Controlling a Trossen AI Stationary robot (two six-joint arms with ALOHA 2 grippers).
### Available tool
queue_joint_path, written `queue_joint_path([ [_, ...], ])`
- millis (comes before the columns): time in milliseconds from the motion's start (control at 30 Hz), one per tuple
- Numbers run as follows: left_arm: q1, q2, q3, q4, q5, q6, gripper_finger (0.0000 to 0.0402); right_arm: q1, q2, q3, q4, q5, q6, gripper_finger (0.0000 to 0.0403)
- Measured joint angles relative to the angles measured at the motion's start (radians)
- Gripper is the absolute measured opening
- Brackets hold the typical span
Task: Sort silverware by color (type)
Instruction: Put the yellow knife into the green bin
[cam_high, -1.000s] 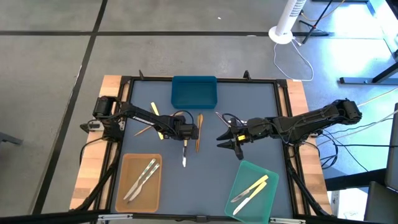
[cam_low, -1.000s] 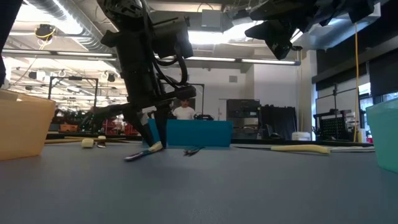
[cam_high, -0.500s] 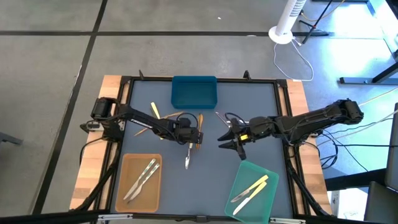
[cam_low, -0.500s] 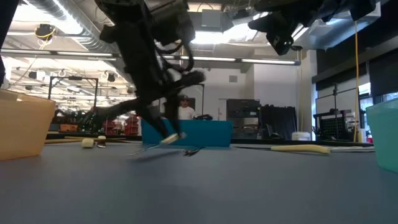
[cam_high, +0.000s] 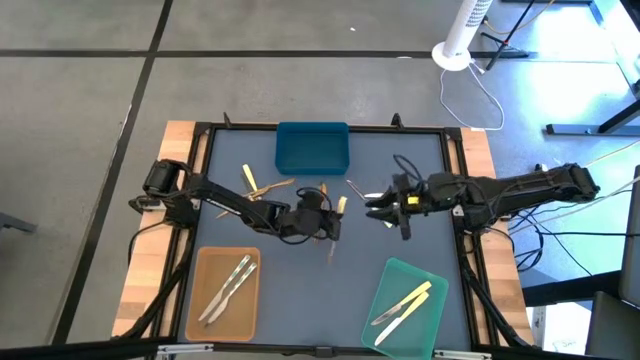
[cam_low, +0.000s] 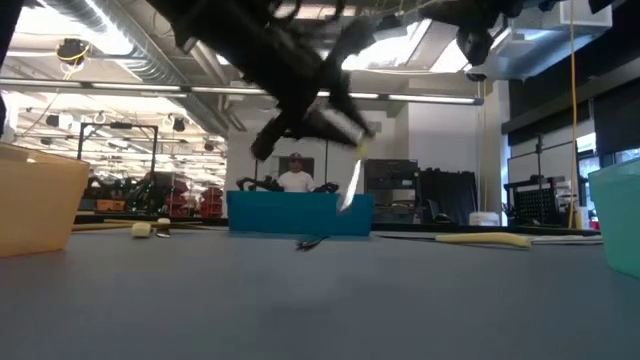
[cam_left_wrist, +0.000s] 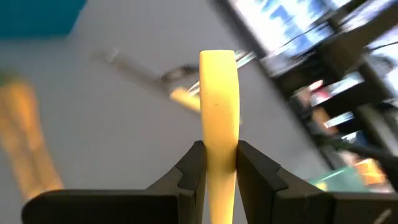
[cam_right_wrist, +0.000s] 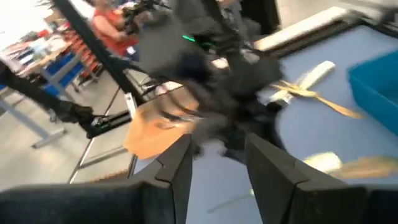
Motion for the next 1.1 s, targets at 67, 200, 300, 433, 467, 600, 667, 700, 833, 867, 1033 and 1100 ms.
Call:
queue_joint_path([
  [67, -0.015, -0.001, 0.0, 0.06, -0.042, 0.063, 0.0065, -0.014, -0.022, 0.0, -0.021, 0.013, 0.031, 0.0134],
  [200, -0.041, -0.001, 0.0, 0.123, -0.125, 0.129, 0.0065, -0.025, -0.032, 0.0, -0.041, 0.078, 0.107, 0.0134],
  [300, -0.05, -0.001, 0.0, 0.128, -0.15, 0.135, 0.0065, -0.025, -0.011, 0.0, -0.019, 0.095, 0.128, 0.0134],
  [433, -0.052, -0.001, 0.0, 0.128, -0.15, 0.135, 0.0065, -0.025, 0.04, 0.0, 0.014, 0.094, 0.129, 0.0134],
  [467, -0.052, -0.001, 0.0, 0.128, -0.151, 0.135, 0.0065, -0.025, 0.055, 0.0, 0.018, 0.095, 0.129, 0.0134],
  [600, -0.052, -0.001, 0.0, 0.132, -0.152, 0.136, 0.0065, -0.024, 0.122, 0.0, 0.036, 0.125, 0.147, 0.0134],
  [667, -0.052, -0.001, 0.0, 0.132, -0.154, 0.136, 0.0065, -0.024, 0.152, 0.0, 0.047, 0.157, 0.181, 0.0134],
  [700, -0.052, -0.001, 0.0, 0.132, -0.155, 0.136, 0.0065, -0.024, 0.166, 0.0, 0.046, 0.178, 0.198, 0.0134],
  [833, -0.053, -0.001, 0.0, 0.132, -0.168, 0.136, 0.0065, -0.024, 0.215, 0.0, 0.044, 0.24, 0.251, 0.0134],
  [867, -0.053, -0.001, 0.0, 0.132, -0.168, 0.136, 0.0065, -0.024, 0.228, 0.0, 0.048, 0.247, 0.256, 0.0134],
  [1033, -0.053, -0.001, 0.0, 0.132, -0.168, 0.136, 0.0065, -0.024, 0.29, 0.0, 0.129, 0.238, 0.259, 0.0134],
  [1100, -0.053, -0.001, 0.0, 0.132, -0.168, 0.136, 0.0065, -0.024, 0.317, 0.0, 0.174, 0.23, 0.259, 0.0134],
])
